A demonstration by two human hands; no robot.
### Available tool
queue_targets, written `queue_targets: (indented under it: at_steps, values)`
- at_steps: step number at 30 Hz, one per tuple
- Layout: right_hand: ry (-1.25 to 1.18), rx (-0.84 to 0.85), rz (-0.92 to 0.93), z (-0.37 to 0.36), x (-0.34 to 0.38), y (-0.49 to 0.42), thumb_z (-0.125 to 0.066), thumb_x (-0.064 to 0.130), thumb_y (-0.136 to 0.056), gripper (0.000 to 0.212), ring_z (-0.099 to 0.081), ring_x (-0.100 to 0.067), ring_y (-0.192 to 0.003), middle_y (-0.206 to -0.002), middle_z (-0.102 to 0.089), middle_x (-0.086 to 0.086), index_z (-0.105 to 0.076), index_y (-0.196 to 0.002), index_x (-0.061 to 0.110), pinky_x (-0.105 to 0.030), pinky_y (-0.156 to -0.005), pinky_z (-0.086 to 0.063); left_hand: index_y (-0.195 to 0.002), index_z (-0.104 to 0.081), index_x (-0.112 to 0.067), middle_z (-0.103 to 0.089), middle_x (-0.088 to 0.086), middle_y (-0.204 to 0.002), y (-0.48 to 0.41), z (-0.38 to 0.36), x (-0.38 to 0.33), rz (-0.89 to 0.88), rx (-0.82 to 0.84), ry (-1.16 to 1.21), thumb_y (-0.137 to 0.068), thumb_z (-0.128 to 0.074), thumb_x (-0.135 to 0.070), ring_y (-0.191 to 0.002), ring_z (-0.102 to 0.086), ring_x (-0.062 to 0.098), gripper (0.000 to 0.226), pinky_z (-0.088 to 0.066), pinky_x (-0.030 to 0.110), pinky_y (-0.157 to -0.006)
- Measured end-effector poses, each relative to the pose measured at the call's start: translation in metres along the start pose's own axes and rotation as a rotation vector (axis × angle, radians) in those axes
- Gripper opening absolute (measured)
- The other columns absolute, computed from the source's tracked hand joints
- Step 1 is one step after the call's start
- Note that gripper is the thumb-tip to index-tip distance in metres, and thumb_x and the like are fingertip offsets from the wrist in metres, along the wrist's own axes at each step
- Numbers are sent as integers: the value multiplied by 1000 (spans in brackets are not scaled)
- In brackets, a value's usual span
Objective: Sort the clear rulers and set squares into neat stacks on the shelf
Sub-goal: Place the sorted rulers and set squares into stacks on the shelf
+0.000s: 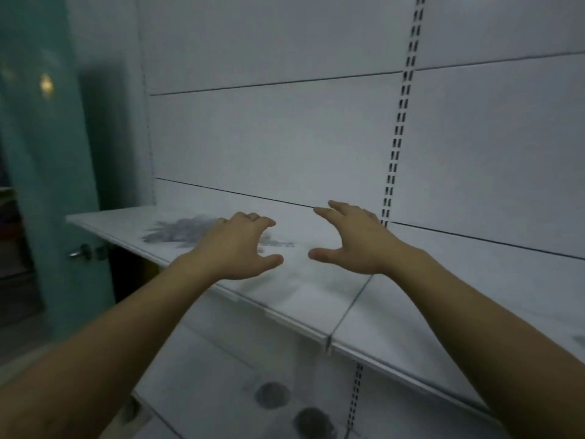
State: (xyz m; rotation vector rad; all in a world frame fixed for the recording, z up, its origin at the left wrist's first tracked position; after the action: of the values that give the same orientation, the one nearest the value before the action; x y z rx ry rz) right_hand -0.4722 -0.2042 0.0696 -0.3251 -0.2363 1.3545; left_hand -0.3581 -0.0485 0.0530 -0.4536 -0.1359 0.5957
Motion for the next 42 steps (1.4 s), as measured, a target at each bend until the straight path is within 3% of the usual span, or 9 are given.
queue_targets:
  at_steps: [9,17,23,30,35,42]
  values:
    - [-57,144,112,-50,88,-82,-56,61,-85,85,-22,-26,-144,-159,-17,-5,-15,-152,28,-46,-115,-24,-145,-33,-28,-39,-2,-150,36,-12,134,209,38,13,-84,-53,-63,-134,-38,22,74,-35,41,-106]
    - [-33,305,151,-106,98,-158,-55,62,-85,84,-28,-29,-140,-156,-21,-6,-19,-151,27,-47,-112,-29,-146,-27,-34,-41,-6,-147,19,-55,206,339,79,194,-83,-61,-57,-132,-40,21,76,-40,41,-106]
    - [-3,437,212,-142,95,-230,-53,61,-87,77,-38,-26,-134,-151,-35,-6,-29,-148,22,-38,-108,-34,-145,-32,-30,-46,-2,-143,-21,-71,256,366,105,107,-85,-60,-53,-126,-44,21,70,-41,43,-104]
    - [20,513,305,-150,109,-291,-57,62,-84,80,-36,-26,-136,-153,-33,-4,-32,-148,21,-41,-108,-31,-147,-27,-29,-45,1,-144,-52,-92,308,440,203,53,-80,-62,-60,-127,-43,23,81,-40,44,-104]
    - [16,509,359,-163,136,-310,-60,67,-79,82,-36,-25,-136,-153,-33,-2,-35,-146,27,-44,-111,-32,-143,-37,-28,-47,0,-142,-64,-94,336,403,292,76,-66,-45,-84,-126,-45,21,95,-37,39,-107]
    - [25,538,217,-179,159,-336,-55,65,-84,84,-32,-28,-139,-156,-27,-5,-24,-151,24,-44,-110,-30,-135,-49,-23,-50,2,-140,-91,-105,390,313,239,71,-94,-48,-47,-124,-47,20,48,-36,33,-104]
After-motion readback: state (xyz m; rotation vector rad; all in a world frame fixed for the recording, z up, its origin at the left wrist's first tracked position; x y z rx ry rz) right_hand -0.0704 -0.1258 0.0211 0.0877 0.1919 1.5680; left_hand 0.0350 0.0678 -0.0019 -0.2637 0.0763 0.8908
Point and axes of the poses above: each hand's wrist, its own y-axis away from the middle knuckle, its own z-axis out of the back of the hand, x = y × z, the point moved 5 cm from there along -y, towards the middle knuckle
